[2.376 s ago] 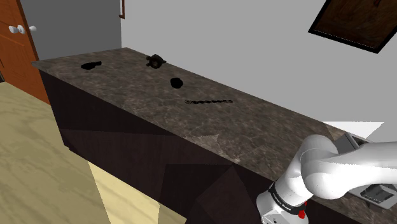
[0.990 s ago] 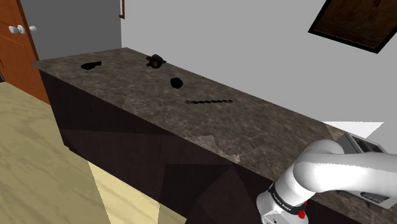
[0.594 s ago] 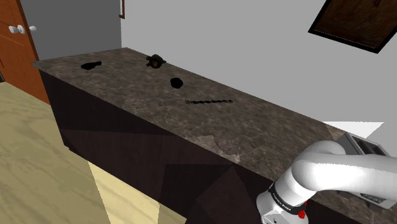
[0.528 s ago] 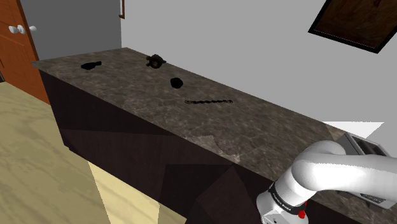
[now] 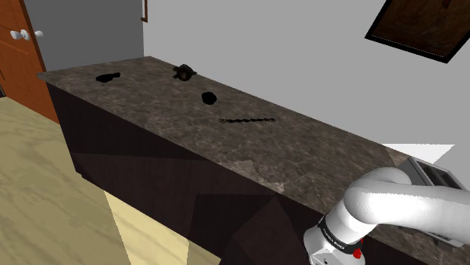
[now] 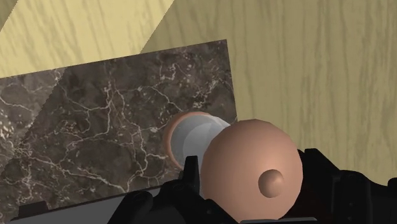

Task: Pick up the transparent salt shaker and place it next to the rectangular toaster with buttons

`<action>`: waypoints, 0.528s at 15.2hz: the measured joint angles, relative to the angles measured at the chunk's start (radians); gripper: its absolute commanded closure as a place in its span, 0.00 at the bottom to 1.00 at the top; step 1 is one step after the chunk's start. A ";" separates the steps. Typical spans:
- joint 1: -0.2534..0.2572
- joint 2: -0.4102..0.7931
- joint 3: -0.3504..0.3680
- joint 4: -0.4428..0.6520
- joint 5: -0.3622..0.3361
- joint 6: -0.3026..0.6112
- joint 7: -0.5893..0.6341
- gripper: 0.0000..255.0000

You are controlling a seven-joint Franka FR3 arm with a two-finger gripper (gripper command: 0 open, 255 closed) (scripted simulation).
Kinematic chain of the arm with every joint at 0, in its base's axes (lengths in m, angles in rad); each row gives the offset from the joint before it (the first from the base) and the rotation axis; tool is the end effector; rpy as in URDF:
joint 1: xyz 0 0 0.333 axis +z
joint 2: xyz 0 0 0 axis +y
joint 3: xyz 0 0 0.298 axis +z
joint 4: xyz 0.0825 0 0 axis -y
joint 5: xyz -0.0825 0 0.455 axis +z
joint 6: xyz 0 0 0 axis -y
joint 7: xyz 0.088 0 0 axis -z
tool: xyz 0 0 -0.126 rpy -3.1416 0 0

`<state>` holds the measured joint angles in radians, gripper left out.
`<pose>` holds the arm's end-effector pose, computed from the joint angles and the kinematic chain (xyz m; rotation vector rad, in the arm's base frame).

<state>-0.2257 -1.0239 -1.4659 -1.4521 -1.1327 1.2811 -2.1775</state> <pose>-0.4827 -0.4950 0.4692 -2.9387 -0.4617 0.0423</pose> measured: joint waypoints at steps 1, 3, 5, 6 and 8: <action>-0.004 -0.006 -0.003 -0.014 -0.003 0.009 0.007 1.00; -0.011 -0.016 -0.008 -0.032 -0.010 0.023 0.013 1.00; -0.017 -0.027 -0.015 -0.052 -0.017 0.038 0.022 1.00; -0.026 -0.034 -0.018 -0.069 -0.021 0.049 0.027 1.00; -0.032 -0.044 -0.026 -0.089 -0.029 0.064 0.035 1.00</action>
<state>-0.2580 -1.0683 -1.4915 -1.5408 -1.1622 1.3453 -2.1428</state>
